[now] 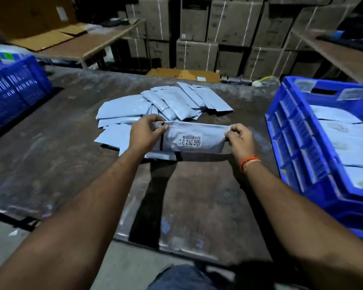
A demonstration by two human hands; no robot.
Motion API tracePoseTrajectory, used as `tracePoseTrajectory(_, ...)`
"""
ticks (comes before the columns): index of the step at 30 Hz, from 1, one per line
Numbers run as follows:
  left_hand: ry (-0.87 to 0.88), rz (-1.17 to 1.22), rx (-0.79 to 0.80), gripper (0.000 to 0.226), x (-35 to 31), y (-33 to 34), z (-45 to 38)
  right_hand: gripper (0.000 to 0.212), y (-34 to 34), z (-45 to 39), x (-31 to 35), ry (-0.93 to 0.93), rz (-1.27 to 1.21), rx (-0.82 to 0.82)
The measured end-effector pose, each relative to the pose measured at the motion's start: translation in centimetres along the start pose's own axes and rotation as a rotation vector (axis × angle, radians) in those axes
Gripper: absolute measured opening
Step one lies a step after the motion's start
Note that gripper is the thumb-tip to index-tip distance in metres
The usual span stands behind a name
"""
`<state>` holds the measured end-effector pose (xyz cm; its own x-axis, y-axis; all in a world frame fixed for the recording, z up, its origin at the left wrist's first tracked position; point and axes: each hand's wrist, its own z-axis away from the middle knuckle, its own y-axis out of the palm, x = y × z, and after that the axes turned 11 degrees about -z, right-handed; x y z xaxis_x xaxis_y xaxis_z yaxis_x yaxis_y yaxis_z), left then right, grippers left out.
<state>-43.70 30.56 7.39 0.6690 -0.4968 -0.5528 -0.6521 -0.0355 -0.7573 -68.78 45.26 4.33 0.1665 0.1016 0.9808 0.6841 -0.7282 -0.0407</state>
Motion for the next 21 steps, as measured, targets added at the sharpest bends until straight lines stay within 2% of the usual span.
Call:
tracePoseTrajectory(4, -0.049, 0.126, 0.008, 0.022, -2.3, 2.3, 4.4, 0.005, -4.1, 3.3, -0.4, 0.040, 0.009, -0.086)
tracePoseTrajectory(7, -0.126, 0.152, 0.052, 0.024, -2.9, 4.4, 7.8, 0.008, -6.6, 5.6, -2.1, 0.094, 0.169, -0.108)
tracePoseTrajectory(11, -0.182, 0.067, 0.139, 0.026, -2.8, 7.0, 10.8, 0.013, -8.9, 8.8, -4.9, 0.200, 0.352, -0.115)
tracePoseTrajectory(16, -0.190, -0.100, 0.222, 0.034, -2.7, 9.1, 12.3, 0.022, -9.4, 10.6, -5.6, 0.208, 0.469, -0.079)
tracePoseTrajectory(18, -0.145, -0.199, 0.229, 0.035, -2.1, 9.8, 12.7, 0.030, -9.4, 11.0, -5.8, 0.144, 0.563, -0.063)
tracePoseTrajectory(21, -0.031, -0.321, 0.118, 0.037, -2.5, 10.0, 14.4, 0.050, -9.4, 11.9, -6.8, -0.101, 0.739, 0.023)
